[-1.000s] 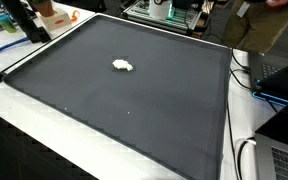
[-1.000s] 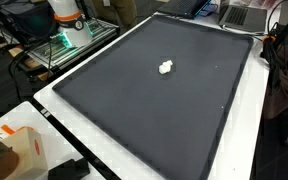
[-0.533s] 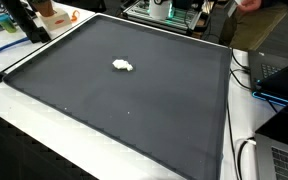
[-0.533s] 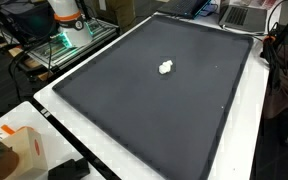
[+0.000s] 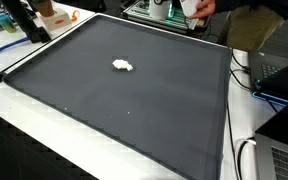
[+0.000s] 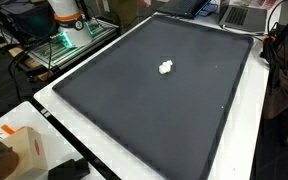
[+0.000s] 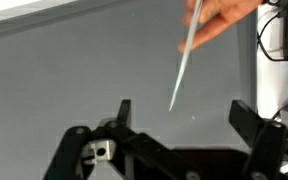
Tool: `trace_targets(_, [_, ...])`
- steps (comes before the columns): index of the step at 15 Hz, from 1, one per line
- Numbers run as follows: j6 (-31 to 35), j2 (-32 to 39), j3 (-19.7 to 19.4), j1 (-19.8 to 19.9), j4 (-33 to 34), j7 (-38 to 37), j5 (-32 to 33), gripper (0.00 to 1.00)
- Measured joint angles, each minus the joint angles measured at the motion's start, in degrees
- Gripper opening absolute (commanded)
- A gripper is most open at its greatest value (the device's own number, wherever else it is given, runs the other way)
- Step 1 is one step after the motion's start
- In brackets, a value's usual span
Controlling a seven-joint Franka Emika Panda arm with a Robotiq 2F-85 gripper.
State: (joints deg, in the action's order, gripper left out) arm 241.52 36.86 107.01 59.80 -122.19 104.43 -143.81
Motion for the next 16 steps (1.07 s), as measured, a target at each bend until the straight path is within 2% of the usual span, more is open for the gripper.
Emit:
trace_targets(2, [0.0,0.6,0.1,-0.2,0.0,-0.3,0.5,1.0])
trace_targets(3, [0.0,0.9,0.1,-0.4,0.0,-0.7,1.0,0.85])
trace_targets(5, [0.0,1.4,0.1,-0.6,0.1,-1.5,1.9,0.65])
trace_targets(13, [0.0,1.8,0.0,-1.5,0.1,-4.3,4.4,0.05])
trace_targets(14, [0.0,1.8,0.0,-1.6,0.1,-4.5,4.6,0.0])
trace_targets(16, [0.0,1.8,0.0,-1.8,0.1,-5.2,4.9,0.0])
